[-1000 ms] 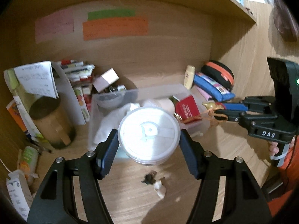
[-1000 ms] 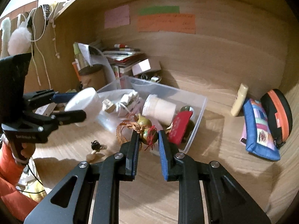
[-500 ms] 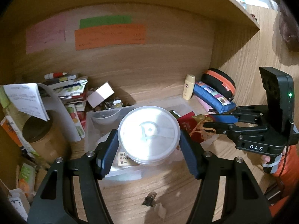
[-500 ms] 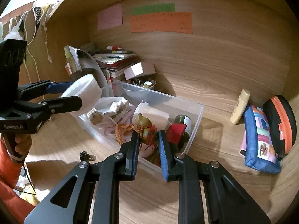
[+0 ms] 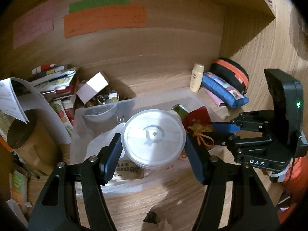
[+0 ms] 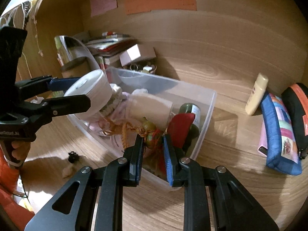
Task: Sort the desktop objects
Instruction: 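Lower the white container and tassel ornament into the clear box and release both, then grasp the black hair clip with the left gripper while the right grasps the small beige piece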
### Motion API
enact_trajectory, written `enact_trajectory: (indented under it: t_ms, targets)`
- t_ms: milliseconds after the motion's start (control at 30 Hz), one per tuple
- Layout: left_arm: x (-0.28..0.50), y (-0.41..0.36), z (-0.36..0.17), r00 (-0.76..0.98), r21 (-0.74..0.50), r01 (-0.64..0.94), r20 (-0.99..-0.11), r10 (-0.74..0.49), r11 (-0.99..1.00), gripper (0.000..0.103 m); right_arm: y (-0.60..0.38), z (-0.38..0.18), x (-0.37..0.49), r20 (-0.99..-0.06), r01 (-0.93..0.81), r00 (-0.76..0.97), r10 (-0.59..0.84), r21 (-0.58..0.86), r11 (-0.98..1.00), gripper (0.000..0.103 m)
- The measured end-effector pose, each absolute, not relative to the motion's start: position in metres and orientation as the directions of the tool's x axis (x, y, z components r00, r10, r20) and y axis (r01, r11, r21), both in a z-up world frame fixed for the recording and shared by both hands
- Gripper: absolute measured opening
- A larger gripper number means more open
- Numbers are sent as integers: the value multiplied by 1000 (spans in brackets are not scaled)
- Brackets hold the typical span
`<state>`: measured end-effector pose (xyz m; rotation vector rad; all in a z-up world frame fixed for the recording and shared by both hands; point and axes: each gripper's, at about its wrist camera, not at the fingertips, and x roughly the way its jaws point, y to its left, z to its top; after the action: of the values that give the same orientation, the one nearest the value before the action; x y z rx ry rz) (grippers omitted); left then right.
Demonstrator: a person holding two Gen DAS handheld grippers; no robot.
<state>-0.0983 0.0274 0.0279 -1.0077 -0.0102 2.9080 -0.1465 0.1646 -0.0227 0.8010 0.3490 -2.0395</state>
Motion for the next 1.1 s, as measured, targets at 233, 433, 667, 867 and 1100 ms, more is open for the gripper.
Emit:
enact_trajectory:
  t_ms: [233, 433, 667, 867, 1100]
  targets:
    - [-113, 30, 14, -760, -16, -63, -647, 59, -998, 64, 163, -25, -150, -657, 816, -417, -629, 36, -578, 18]
    - [-109, 32, 16, -761, -15, -66, -646, 60, -998, 65, 164, -24, -150, -659, 804, -448, -604, -1, -595, 24]
    - [-90, 31, 35, -802, -4, -60, -595, 51, -998, 65, 166, -15, -142, -651, 803, -457, -606, -9, -596, 25]
    - [-73, 28, 45, -820, 4, -46, -571, 35, -999, 65, 169, 2, -127, -616, 804, -481, -623, -28, -594, 39]
    - [-56, 17, 43, -819, 1, -14, -574, 11, -1000, 68, 164, 10, -100, -606, 830, -472, -641, -61, -554, 41]
